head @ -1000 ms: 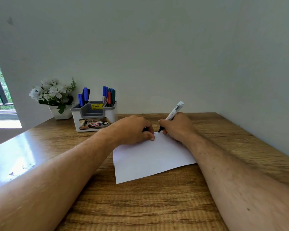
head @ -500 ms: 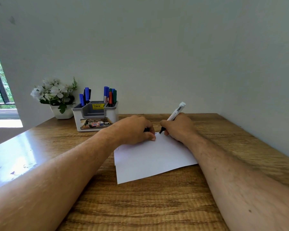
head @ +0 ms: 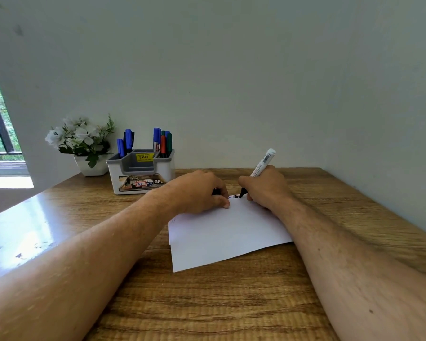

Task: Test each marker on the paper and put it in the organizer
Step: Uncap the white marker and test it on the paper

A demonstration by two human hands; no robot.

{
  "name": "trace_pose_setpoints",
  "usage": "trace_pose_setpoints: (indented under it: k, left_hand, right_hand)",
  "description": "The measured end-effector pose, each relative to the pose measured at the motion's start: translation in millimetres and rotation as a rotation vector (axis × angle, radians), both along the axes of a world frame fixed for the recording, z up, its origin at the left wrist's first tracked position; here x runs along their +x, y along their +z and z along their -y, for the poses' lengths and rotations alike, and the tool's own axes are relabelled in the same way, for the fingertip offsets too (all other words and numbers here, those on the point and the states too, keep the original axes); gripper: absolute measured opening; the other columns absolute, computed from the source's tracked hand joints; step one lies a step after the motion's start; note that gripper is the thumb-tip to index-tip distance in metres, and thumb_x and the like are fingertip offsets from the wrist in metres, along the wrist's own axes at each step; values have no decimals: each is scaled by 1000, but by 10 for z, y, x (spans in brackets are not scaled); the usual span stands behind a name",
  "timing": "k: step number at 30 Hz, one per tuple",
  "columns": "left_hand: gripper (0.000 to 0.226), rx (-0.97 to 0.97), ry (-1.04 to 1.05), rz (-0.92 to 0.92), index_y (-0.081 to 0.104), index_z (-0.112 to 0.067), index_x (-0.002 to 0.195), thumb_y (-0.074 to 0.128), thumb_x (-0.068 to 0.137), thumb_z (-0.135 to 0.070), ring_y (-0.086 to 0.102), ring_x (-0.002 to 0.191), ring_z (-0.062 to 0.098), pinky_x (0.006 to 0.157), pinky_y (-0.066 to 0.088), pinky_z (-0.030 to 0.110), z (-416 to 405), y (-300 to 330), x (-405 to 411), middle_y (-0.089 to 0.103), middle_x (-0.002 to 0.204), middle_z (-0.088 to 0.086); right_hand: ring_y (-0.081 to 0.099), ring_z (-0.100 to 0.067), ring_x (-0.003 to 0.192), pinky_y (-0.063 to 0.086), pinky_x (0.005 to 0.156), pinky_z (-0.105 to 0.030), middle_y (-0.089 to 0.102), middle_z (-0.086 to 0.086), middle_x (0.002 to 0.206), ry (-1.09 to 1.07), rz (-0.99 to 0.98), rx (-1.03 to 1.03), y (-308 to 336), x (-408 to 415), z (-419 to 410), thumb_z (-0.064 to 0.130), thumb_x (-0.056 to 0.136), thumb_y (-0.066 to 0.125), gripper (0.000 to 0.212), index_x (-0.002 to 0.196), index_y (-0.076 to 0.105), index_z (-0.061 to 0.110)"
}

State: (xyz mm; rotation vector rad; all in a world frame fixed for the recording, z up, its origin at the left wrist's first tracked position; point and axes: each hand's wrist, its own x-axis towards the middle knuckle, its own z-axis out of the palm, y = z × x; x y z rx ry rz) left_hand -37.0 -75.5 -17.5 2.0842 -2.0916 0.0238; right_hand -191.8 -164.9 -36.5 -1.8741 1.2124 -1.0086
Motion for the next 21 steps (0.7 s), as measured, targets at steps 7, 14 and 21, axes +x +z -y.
trace_pose_setpoints:
  k: [7,14,21]
  left_hand:
    - [28,-40,14,-36,70,-36,105,64,86,-55,58,91,6,84,49,28,-4,-9,15,67,103,-14]
    - [27,-332,112,-789,76,-27,82,74,77,-54,57,58,-3,58,44,15,-17,69,41,69,66,-10]
    - [33,-438,116,-1436,72,-12,95,74,73,-36,54,56,10,61,54,24,-85,132,58,76,92,3]
  right_hand:
    - [70,-23,80,47,54,-26,71,-10,95,-47,42,13,-17,-13,69,28,81,67,32,105,64,7]
    - [51,-14,49,37,49,-24,60,0,65,48,340,27,62,2,35,18,80,73,8,84,67,14]
    - [51,-17,38,37,38,-21,70,-9,66,203,666,184,193,13,-88,17,84,58,19,85,73,6]
